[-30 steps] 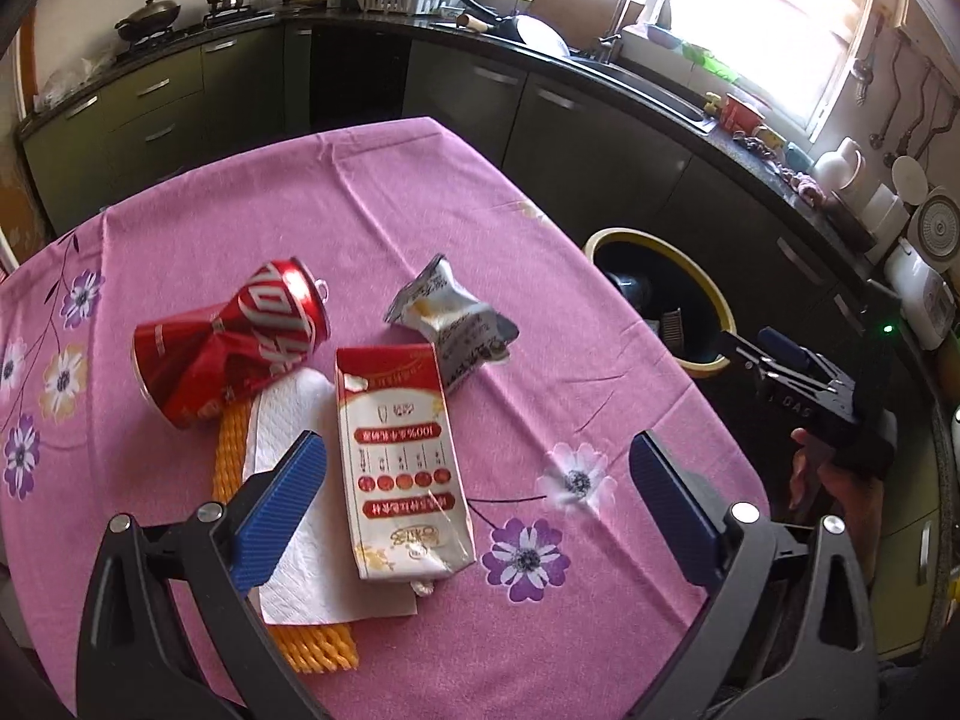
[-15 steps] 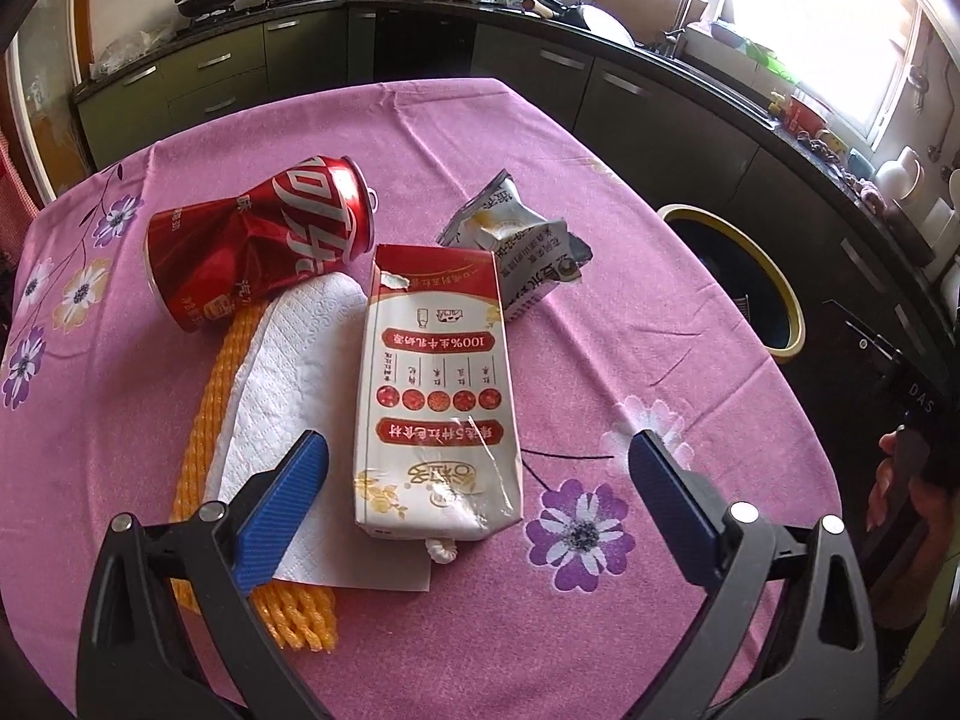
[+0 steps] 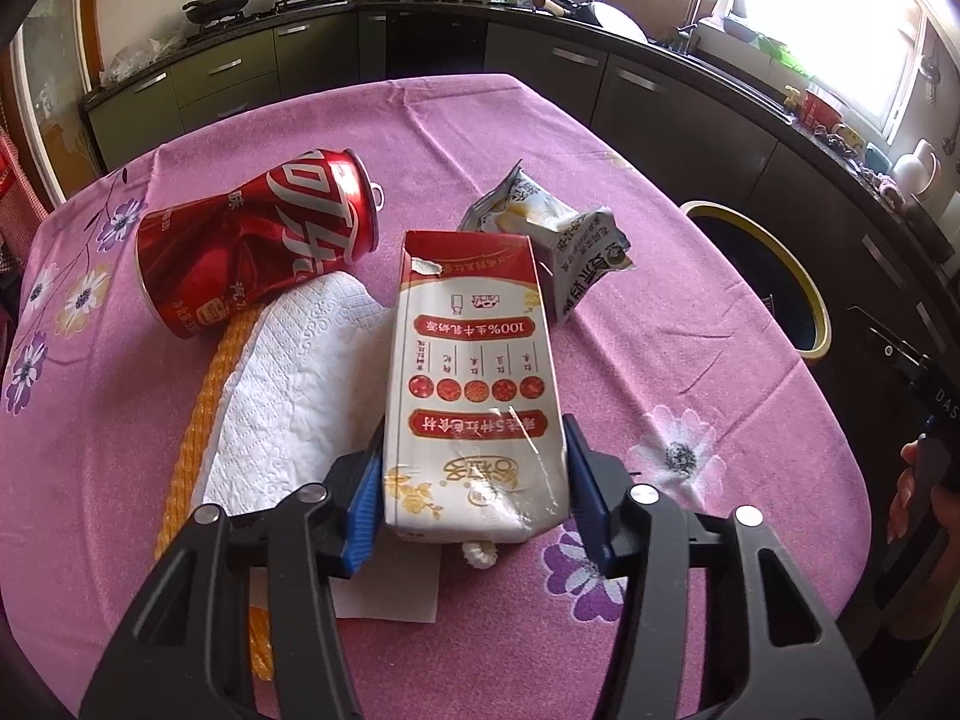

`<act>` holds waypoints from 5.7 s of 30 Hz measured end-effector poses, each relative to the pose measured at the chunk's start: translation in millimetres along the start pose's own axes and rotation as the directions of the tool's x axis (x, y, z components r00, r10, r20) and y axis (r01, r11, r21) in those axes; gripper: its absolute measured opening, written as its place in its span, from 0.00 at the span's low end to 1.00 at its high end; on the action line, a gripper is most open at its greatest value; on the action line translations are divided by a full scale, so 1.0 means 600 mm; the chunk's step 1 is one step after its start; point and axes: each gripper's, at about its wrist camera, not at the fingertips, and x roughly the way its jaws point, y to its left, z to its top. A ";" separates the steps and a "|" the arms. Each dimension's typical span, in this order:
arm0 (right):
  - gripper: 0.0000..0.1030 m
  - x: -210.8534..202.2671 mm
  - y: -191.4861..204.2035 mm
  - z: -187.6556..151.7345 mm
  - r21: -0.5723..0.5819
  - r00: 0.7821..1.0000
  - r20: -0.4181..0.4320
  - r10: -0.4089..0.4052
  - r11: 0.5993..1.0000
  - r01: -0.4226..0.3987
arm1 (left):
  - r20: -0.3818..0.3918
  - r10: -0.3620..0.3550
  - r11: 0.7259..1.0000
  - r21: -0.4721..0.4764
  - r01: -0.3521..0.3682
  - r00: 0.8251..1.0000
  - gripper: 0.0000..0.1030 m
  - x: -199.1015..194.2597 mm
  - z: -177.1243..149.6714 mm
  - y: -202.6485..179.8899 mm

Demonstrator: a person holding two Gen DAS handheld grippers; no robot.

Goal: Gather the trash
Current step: 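Grasp the white milk carton with the left gripper, then carry the milk carton over the bin and open the left gripper, then grasp the silver snack wrapper with the right gripper, then carry the snack wrapper over the bin and release it, then move the left gripper to the red cola can and grasp it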

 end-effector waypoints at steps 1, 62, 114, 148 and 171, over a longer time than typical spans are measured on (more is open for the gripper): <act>0.84 0.001 0.000 0.000 0.001 1.000 -0.003 0.001 1.000 -0.001 | 0.003 0.002 1.000 0.004 -0.002 1.000 0.49 0.000 0.000 -0.001; 0.85 -0.090 -0.136 0.029 0.121 0.982 0.094 -0.166 0.981 0.154 | 0.073 -0.320 0.911 0.298 0.285 0.945 0.90 0.012 0.152 -0.277; 0.39 0.199 0.306 0.058 -0.319 0.889 -0.363 0.281 0.859 -0.401 | 0.242 -0.075 0.978 -0.172 0.119 0.967 0.93 -0.140 -0.041 0.173; 0.76 0.120 -0.080 0.114 -0.002 0.989 -0.071 -0.126 0.992 0.127 | 0.189 -0.072 0.985 -0.143 0.100 0.979 0.93 -0.116 -0.021 0.139; 0.79 0.073 0.083 0.074 -0.153 0.999 -0.033 0.041 0.987 -0.045 | 0.094 -0.060 0.996 0.067 0.054 0.994 0.93 -0.041 0.141 0.147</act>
